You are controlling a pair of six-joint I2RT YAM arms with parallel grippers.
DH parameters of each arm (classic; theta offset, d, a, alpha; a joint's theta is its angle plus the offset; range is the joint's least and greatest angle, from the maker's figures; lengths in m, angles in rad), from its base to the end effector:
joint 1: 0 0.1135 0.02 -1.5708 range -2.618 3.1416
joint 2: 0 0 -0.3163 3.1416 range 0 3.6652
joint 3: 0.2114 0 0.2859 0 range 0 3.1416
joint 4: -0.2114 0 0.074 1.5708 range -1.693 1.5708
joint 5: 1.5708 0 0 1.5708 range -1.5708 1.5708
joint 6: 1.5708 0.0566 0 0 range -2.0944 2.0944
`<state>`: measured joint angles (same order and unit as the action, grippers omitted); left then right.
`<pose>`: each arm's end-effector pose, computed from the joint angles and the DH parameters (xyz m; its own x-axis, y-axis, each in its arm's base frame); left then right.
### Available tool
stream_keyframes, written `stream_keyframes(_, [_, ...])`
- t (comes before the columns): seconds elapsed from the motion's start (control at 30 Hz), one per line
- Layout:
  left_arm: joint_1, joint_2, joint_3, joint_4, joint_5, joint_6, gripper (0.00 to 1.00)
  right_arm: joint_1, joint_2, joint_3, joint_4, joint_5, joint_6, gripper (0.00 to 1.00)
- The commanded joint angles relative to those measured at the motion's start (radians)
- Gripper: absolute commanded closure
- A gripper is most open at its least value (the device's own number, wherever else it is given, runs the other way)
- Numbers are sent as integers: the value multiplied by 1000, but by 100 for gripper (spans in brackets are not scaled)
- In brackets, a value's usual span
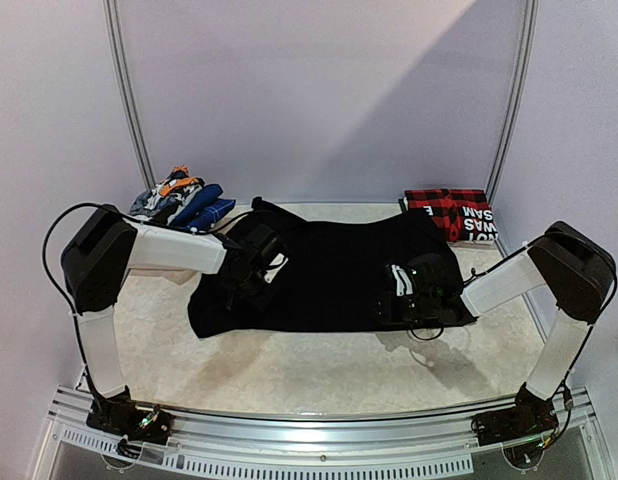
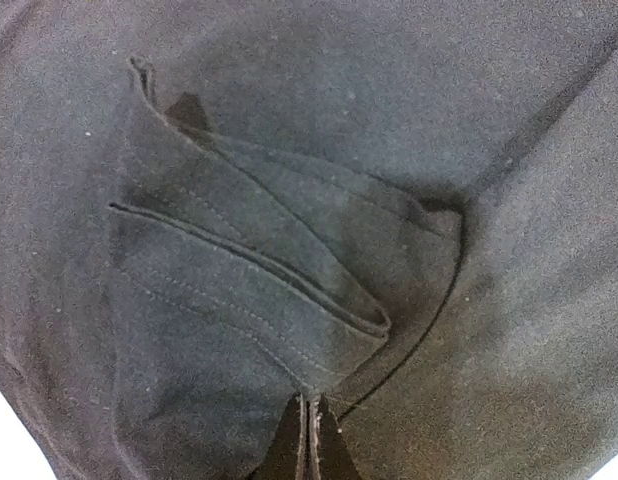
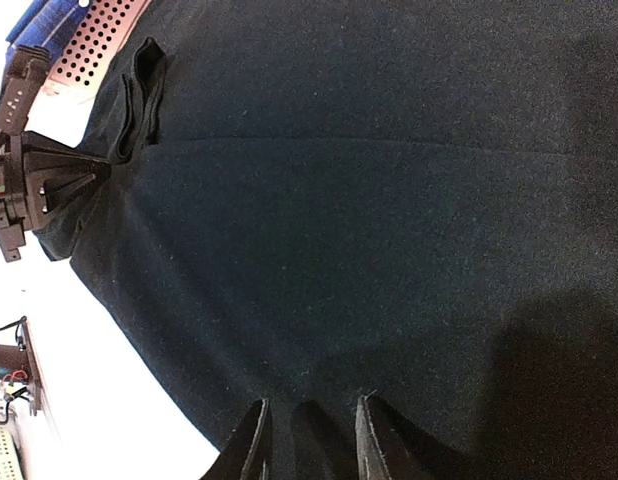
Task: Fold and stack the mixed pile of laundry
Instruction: Adjust the 1/3-folded T-shirt at the center of the board.
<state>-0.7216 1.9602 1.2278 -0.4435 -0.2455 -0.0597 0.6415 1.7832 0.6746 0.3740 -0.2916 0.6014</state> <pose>0.3376 -0.2788 0.1448 -0.7258 0.5615 -0.3974 0.5282 0.8250 0.2010 0.2788 0.2286 0.1133 -0.8638 0.0312 -0.5029 -0.3097 0.7544 0.5788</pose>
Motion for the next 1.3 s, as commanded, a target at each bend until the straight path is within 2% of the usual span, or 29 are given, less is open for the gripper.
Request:
stream_keyframes(0.0, [16,-55,-2,-1,-79,-1,100,12,42,-30,-177,27,12,71])
stream_keyframes(0.7, [105,-68,72,-2,-132,18,100,15,47,-32,-175,36,12,71])
stream_keyframes(0.93, [123,-40,139,-82,-145,30,100,18,47,-35,-177,36,12,72])
stream_keyframes(1.13, [123,-59,103,-79,-66,22,73,20,44,-38,-185,40,13,72])
stream_keyframes(1.27, [122,-51,83,-57,-14,30,64,24,42,-38,-194,41,10,72])
